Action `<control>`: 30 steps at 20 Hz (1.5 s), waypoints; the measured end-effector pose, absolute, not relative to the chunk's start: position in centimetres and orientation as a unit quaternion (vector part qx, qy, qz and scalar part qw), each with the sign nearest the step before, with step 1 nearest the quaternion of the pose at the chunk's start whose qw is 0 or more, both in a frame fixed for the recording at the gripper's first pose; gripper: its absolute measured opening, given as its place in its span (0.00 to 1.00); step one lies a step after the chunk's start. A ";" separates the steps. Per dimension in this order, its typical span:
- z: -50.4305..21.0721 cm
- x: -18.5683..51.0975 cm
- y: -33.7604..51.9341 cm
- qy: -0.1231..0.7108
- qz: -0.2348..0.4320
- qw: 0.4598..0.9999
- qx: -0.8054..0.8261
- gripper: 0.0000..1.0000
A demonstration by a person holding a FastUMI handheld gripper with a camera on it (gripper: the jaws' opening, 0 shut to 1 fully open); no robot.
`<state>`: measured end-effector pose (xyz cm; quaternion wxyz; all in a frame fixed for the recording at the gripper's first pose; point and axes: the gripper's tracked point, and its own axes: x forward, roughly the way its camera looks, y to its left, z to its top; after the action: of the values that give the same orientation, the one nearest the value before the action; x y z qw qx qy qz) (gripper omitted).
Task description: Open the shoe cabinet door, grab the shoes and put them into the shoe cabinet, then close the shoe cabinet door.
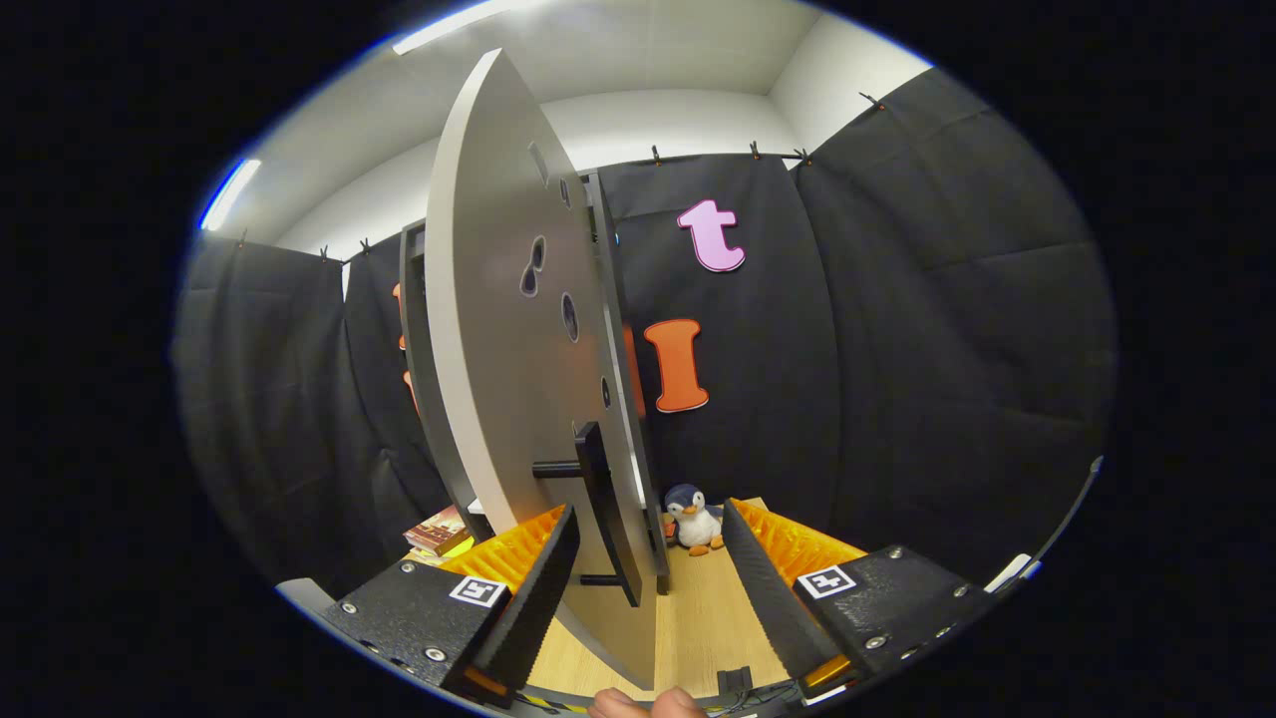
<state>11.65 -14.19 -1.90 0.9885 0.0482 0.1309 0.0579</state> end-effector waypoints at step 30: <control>-6.5 18.2 12.6 0.169 0.106 0.980 0.020 0.92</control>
<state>18.22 12.64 -6.48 0.9796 0.0202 0.1692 0.1061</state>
